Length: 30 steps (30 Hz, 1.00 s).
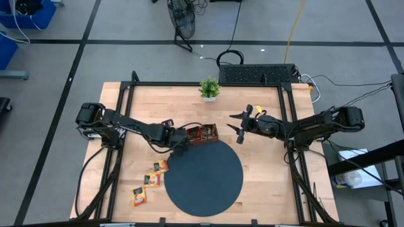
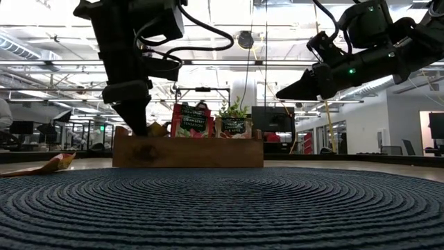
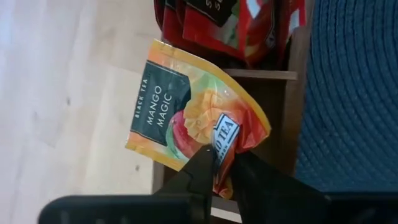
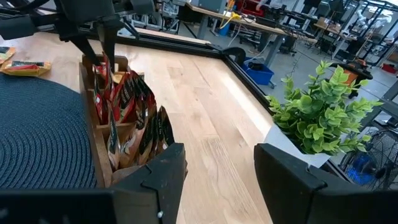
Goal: Pick & Place Tea
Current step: Put the yellow tea bag into the left slot of the wooden organizer
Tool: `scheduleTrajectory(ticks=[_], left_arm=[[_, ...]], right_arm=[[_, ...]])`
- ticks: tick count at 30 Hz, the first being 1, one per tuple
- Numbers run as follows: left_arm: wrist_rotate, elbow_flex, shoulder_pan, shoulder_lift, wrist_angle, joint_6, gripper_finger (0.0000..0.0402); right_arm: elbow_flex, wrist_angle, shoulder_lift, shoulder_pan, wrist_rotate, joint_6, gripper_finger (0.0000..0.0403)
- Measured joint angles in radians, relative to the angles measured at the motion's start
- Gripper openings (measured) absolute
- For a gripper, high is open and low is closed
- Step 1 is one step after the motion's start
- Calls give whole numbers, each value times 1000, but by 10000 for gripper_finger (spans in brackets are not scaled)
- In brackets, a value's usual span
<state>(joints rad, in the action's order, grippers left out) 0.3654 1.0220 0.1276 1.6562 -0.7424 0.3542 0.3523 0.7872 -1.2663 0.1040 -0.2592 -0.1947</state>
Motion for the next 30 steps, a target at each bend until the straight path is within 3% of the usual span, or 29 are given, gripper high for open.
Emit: scheduleTrajectory(ticks=[10, 16, 23, 30], left_arm=[[-10, 0, 0, 0, 0, 52, 151], [-18, 26, 0, -7, -37, -18, 204], [14, 130, -6, -10, -168, -82, 222], [-27, 97, -107, -10, -164, -115, 223]], right_arm=[[0, 0, 0, 0, 0, 0, 173], [0, 0, 0, 0, 0, 0, 175], [0, -2, 0, 0, -1, 1, 172], [-1, -8, 0, 0, -1, 0, 175]])
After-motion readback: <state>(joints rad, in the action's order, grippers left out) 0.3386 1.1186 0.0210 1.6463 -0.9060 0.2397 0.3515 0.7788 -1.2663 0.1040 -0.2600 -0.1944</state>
